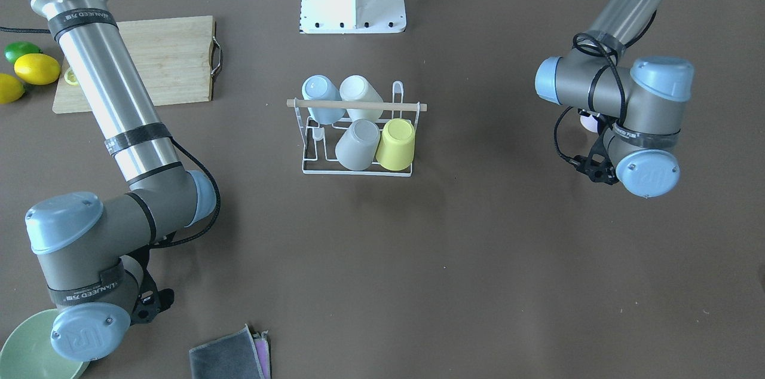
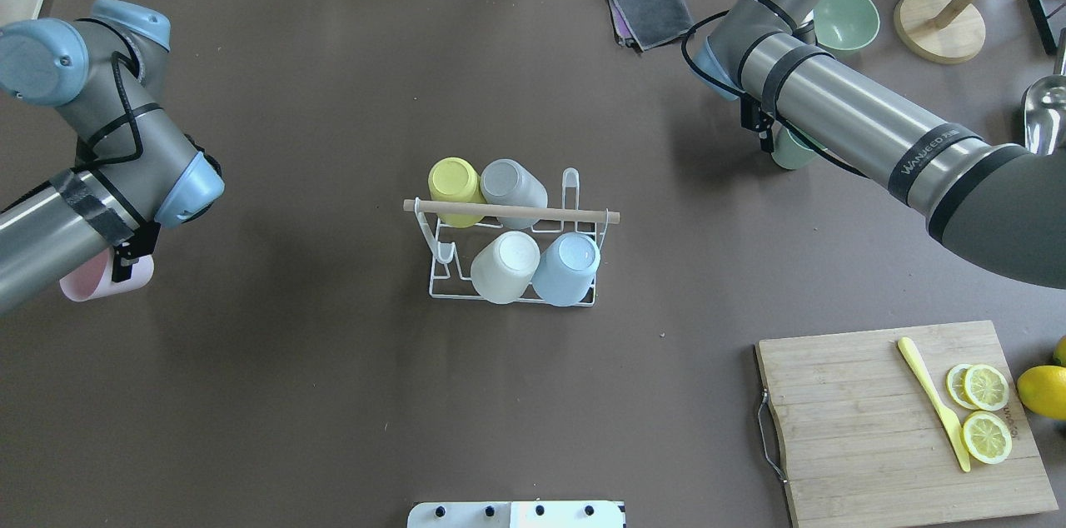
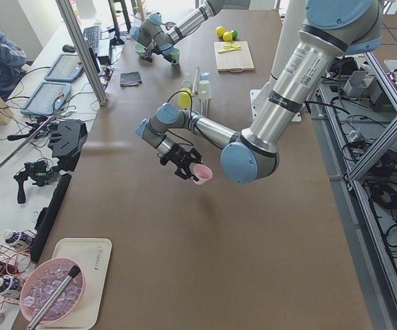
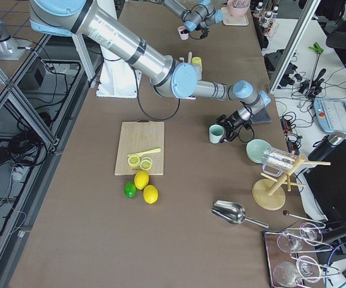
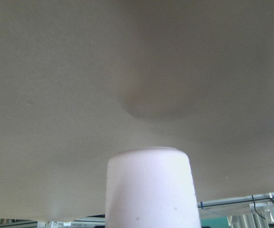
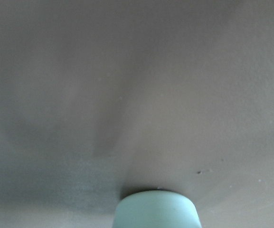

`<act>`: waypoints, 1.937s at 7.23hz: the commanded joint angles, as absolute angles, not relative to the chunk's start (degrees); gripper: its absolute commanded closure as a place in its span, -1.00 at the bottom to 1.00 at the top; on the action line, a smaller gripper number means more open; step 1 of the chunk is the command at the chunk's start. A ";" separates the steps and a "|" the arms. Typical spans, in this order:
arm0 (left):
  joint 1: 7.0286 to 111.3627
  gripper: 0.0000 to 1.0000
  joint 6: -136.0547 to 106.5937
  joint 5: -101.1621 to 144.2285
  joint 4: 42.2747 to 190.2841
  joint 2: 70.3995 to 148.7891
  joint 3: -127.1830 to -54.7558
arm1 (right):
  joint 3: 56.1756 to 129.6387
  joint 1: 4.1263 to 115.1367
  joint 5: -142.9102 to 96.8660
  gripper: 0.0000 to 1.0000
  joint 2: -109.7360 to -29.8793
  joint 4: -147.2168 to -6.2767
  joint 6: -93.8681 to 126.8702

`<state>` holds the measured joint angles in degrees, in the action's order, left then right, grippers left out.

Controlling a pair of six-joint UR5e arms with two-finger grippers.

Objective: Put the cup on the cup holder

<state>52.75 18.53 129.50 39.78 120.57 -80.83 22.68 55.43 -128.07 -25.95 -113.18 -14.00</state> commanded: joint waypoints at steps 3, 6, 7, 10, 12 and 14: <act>50.72 0.13 -10.49 127.81 78.68 111.22 -97.06 | 22.85 55.11 -125.17 0.99 -25.32 -114.51 -14.15; 50.54 0.13 -25.80 123.59 102.50 101.96 -109.67 | 23.29 57.73 -124.98 1.00 -20.85 -121.08 -16.85; 50.02 0.13 -31.23 120.70 111.27 101.95 -109.95 | 26.95 58.61 -125.15 1.00 -20.22 -123.11 -16.96; 41.17 0.20 -35.77 101.31 129.86 101.87 -112.05 | 54.47 57.49 -127.60 1.00 -27.90 -124.28 -6.11; 40.69 0.20 -36.56 99.85 133.75 95.39 -119.06 | 65.44 57.57 -128.76 1.00 -31.20 -119.38 -1.06; 37.64 0.20 -38.48 90.66 140.77 94.39 -119.35 | 75.27 57.92 -128.94 1.00 -35.04 -109.75 4.43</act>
